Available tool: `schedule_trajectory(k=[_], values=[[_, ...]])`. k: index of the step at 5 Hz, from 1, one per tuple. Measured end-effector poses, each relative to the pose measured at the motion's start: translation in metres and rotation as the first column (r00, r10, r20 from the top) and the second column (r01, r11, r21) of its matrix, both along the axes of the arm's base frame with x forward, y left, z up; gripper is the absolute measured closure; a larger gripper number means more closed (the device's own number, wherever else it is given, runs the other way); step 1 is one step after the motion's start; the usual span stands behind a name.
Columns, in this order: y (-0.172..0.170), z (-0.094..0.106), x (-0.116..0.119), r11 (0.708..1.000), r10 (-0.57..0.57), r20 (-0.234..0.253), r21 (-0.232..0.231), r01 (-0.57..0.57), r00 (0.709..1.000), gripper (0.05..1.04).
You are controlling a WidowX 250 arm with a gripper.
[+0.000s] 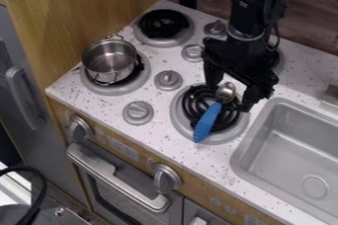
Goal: Remove the blue object from the right bunner
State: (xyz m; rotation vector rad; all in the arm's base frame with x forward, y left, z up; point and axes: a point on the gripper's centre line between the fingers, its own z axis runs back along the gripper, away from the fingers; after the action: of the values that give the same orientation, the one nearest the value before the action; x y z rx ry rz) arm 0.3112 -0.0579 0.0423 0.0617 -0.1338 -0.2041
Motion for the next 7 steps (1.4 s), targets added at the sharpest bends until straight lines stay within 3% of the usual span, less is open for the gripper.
schedule_trajectory(k=[1,2,3,4,6,7], values=[[0.001,-0.012,-0.006,1.0,0.003,-0.039,0.006,-0.003,0.999,0.084],[0.004,-0.048,0.0,1.0,0.012,-0.084,0.002,-0.012,0.996,0.084],[0.013,-0.08,0.014,0.999,0.051,-0.084,-0.01,-0.052,0.995,0.084],[0.02,-0.1,0.033,0.996,0.082,-0.088,-0.024,-0.084,0.993,0.083],[0.036,-0.102,0.049,0.996,0.089,-0.095,0.005,-0.089,0.992,0.084],[0.042,-0.101,0.046,0.994,0.107,-0.118,-0.004,-0.108,0.987,0.084]])
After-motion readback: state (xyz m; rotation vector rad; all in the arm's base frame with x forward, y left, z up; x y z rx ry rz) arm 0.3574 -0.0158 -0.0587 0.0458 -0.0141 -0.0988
